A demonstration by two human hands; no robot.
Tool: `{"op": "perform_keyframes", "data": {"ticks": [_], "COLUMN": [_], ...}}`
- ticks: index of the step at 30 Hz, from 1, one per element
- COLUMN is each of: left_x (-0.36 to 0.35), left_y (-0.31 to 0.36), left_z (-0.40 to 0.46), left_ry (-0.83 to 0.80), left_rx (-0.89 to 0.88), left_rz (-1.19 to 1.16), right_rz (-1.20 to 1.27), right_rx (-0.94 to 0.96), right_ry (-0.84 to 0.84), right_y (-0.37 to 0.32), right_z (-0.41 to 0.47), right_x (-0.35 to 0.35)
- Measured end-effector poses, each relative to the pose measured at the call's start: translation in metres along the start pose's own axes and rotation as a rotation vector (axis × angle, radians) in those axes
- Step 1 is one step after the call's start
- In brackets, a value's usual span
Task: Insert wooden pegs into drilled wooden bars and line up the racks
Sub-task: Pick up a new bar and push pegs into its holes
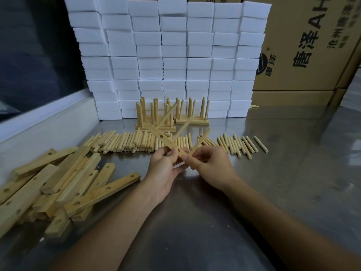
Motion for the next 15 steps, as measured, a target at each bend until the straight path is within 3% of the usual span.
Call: {"op": "perform_keyframes", "data": {"ticks": [5,8,10,15], "left_x": [0.003,0.015,0.022,0.019], "left_y": [-0.001,0.007,0.01,0.006], "left_z": [0.004,0.007,0.006,0.008], "left_ry": [0.039,0.097,0.111,0.063], "left_rx": [-0.06,-0.404,-0.521,-0.548], "left_rz": [0.208,0.875,1.252,1.61], "right_rz": [-0.102,-0.197,-0.27,-0.437], "right_rx": [-0.07,-0.146,-0.175,-0.233], "right_ry": [0.049,0.15,0.189,0.2], "right_y": [0.005,0.013,0.019,0.039], "right_z": [0.01,0.024,0.04,0.093], "right_x": [0.015,0.034,0.045,0.058]}}
Point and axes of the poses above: each hand's wrist, its own z-axis towards the middle knuckle, its own x-axis out of the back of the hand, y = z × x, the point moved 2 cm from there along z, towards the middle knuckle, and after that the axes turned 6 degrees about -z, right-handed, at the moved point
